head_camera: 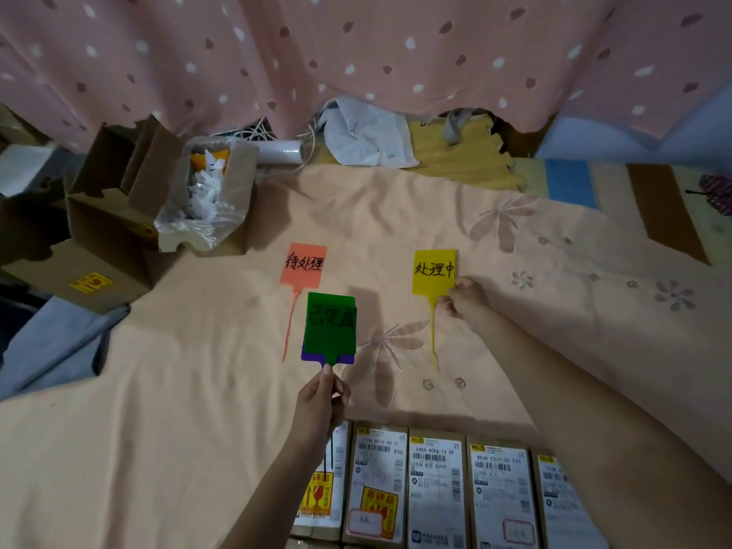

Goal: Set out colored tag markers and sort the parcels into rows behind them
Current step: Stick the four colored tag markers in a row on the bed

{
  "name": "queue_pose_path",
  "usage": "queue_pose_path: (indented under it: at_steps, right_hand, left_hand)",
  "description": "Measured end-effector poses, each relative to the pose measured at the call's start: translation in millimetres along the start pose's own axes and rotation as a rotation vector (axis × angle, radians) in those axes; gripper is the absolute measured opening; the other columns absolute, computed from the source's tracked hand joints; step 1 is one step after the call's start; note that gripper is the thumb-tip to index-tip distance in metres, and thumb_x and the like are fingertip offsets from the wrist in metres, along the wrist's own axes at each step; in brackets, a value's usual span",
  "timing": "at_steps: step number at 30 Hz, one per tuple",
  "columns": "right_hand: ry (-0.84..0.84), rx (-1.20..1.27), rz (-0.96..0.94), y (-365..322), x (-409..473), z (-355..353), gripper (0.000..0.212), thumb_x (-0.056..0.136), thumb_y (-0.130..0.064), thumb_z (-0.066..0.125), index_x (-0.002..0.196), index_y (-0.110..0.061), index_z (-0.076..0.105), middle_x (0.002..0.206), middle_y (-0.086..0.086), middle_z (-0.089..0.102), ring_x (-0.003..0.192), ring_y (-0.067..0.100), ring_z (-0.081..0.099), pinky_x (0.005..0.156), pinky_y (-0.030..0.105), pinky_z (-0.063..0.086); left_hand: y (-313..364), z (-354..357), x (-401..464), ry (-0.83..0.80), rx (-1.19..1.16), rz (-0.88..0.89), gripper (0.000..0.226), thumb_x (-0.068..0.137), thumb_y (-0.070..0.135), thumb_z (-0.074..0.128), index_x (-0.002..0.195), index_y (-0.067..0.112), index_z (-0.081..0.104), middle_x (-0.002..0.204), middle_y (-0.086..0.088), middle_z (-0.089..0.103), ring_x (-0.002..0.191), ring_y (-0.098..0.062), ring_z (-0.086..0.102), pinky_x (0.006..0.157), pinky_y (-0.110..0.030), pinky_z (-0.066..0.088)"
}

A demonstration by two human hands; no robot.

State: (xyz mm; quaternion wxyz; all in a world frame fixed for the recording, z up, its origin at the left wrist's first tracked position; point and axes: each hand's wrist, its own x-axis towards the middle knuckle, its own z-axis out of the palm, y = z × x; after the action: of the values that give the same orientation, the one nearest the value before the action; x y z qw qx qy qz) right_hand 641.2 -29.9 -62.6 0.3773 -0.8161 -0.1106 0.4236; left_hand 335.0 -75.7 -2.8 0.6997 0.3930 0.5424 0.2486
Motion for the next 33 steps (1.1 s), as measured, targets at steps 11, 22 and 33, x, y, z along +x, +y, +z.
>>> queue_pose_path:
  at_steps: [11, 22, 33]
  right_hand:
    - [-0.001, -0.272, -0.055, 6.5, -11.8, -3.7, 0.024, 0.088, -0.015, 0.039, 0.11, -0.018, 0.045, 0.082, 0.015, 0.072, 0.056, 0.027, 0.066, 0.055, 0.035, 0.058]
    - [-0.309, 0.121, -0.07, -1.6, -156.7, -7.5, 0.027, 0.093, -0.034, 0.062, 0.102, -0.009, 0.064, 0.078, 0.006, 0.066, 0.056, 0.016, 0.057, 0.048, 0.023, 0.046]
    - [-0.175, 0.434, -0.132, 29.9, -212.1, -46.8, 0.02, 0.09, 0.0, 0.064, 0.11, -0.001, 0.064, 0.089, 0.01, 0.07, 0.072, 0.017, 0.069, 0.053, 0.021, 0.054]
  left_hand:
    - [2.1, 9.5, -10.3, -0.057, -0.045, 0.007, 0.046, 0.103, 0.031, 0.033, 0.068, 0.004, 0.046, 0.049, -0.001, 0.047, 0.031, -0.006, 0.022, 0.033, -0.016, 0.021]
    - [10.3, 40.1, -46.3, -0.154, -0.066, 0.026, 0.046, 0.103, 0.029, 0.036, 0.064, 0.006, 0.046, 0.052, -0.005, 0.045, 0.029, -0.007, 0.021, 0.034, -0.016, 0.018]
    - [6.2, 94.4, -73.1, -0.334, 0.008, 0.02, 0.047, 0.102, 0.035, 0.037, 0.064, 0.011, 0.046, 0.05, 0.0, 0.047, 0.03, -0.008, 0.023, 0.033, -0.017, 0.018]
